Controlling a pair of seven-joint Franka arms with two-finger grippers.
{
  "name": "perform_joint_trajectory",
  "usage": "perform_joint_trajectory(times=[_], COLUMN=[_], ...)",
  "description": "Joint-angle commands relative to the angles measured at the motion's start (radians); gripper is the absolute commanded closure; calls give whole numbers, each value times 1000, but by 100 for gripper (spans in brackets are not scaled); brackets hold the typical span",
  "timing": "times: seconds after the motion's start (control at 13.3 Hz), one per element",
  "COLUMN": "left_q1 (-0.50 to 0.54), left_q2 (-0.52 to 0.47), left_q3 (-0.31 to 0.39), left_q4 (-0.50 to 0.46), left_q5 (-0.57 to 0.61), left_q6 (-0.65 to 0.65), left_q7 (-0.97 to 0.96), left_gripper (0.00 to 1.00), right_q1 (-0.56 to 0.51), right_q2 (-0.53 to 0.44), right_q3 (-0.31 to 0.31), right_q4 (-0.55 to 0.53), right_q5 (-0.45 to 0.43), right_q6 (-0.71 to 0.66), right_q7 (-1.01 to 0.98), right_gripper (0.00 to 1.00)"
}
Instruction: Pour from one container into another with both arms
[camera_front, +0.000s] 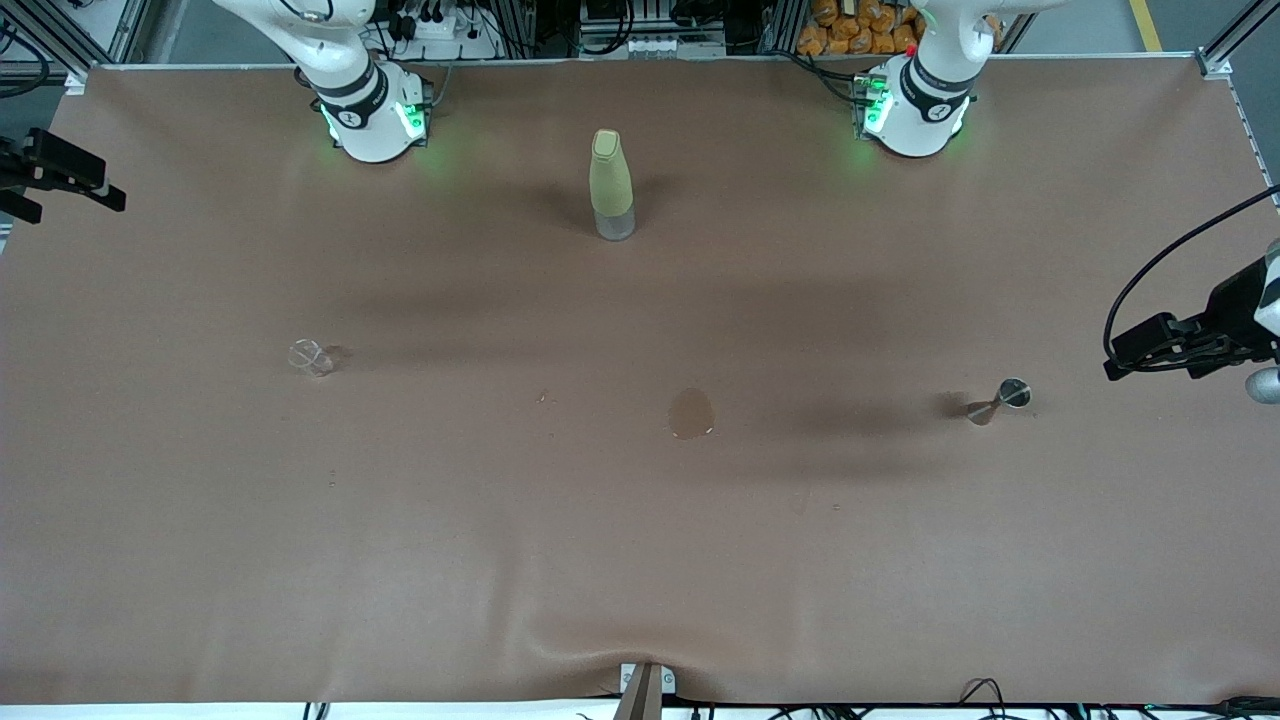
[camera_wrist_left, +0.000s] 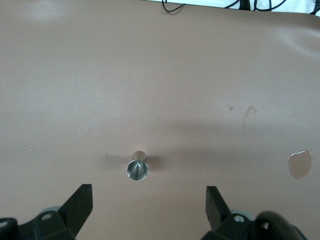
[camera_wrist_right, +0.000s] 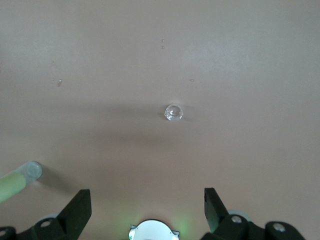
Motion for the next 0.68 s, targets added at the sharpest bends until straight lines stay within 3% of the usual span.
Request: perform_joint_trajectory(times=[0.0,0.38,0.6], left_q1=[-7,-9,-9], left_q2=[-12,-13,-13], left_q3=[5,5,3], left_q4=[4,4,4], left_q5=[3,3,3], left_q6=[-21,-22,-24], left_q7=[12,10,10], left_gripper=[0,0,0], right_q1=[-9,-6,15], right_q2=[-9,-10,-9], right_q3=[3,5,19], right_q4=[4,2,1], right_q5=[3,-7,-104], right_q6=[19,22,33], right_q7=[-5,4,4], right_gripper=[0,0,0])
